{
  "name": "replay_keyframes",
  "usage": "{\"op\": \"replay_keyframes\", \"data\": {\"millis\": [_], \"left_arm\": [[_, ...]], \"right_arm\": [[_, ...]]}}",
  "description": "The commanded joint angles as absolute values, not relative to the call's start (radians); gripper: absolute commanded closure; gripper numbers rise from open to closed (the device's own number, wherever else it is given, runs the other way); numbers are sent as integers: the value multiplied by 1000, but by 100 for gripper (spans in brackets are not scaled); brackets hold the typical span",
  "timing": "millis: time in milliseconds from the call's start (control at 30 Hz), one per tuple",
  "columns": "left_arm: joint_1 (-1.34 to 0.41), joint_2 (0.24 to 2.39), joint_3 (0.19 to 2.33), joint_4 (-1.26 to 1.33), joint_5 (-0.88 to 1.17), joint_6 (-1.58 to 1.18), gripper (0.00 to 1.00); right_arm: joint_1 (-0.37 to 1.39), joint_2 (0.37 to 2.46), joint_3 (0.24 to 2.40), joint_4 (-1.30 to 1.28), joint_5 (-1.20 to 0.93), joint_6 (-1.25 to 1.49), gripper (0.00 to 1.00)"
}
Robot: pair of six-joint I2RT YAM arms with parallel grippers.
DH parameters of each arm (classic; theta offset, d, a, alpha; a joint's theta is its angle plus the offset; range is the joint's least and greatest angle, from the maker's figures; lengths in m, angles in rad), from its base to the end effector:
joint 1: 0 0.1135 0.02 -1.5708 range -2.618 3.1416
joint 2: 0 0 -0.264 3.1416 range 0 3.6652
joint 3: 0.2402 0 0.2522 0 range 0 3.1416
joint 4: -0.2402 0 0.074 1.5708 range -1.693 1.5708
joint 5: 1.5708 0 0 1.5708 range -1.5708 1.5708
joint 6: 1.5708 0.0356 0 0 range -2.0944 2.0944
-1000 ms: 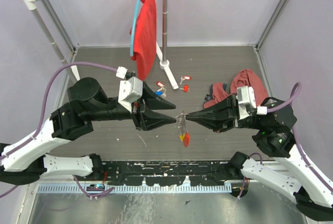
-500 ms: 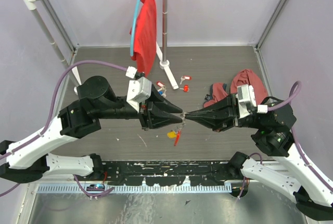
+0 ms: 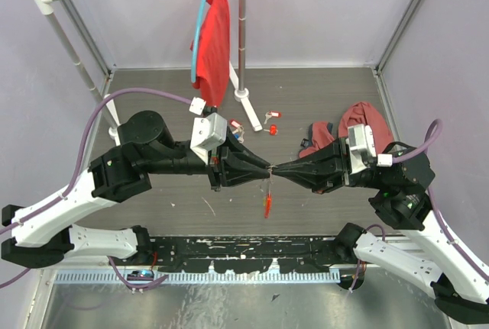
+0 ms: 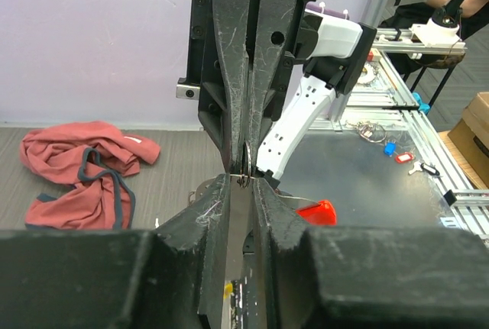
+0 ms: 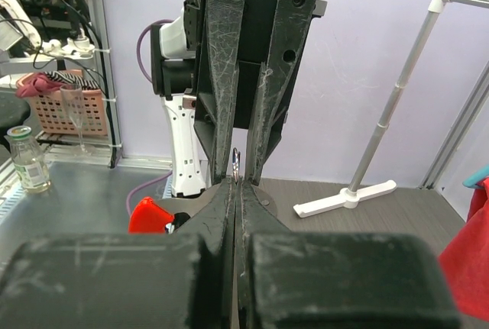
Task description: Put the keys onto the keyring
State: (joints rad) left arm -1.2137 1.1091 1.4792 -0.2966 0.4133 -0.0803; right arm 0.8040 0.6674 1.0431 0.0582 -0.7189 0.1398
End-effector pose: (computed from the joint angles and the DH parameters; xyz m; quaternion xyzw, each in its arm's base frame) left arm 0.0619 -0.2068 0.5022 0.4845 0.4813 -0.5437 0.4879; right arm 0.0594 0.0954 0.4650 -0.4445 0.3797 0.5273 0.6166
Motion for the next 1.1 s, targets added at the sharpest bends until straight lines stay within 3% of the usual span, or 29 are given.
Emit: {"op": "replay_keyframes", "data": {"millis": [0, 133, 533, 867, 967, 1067], "left_arm": [[-1216, 1105, 1511, -273, 428, -85, 74], [-1217, 1103, 1508, -269, 420, -84, 70], [-1216, 1107, 1508, -269, 411, -84, 75], [-1216, 1108, 1508, -284, 401, -62, 92], [-1216, 1103, 1509, -306, 385, -33, 100], [-1217, 1103, 1524, -357, 372, 10, 100]], "right_arm": [[803, 660, 1049, 91, -698, 129, 99], [803, 660, 1049, 84, -698, 127, 99], [802, 663, 1051, 60, -693, 117, 99], [802, 666, 1063, 35, -694, 108, 99], [803, 671, 1087, -12, -690, 85, 90], [802, 667, 1124, -96, -670, 40, 65]]}}
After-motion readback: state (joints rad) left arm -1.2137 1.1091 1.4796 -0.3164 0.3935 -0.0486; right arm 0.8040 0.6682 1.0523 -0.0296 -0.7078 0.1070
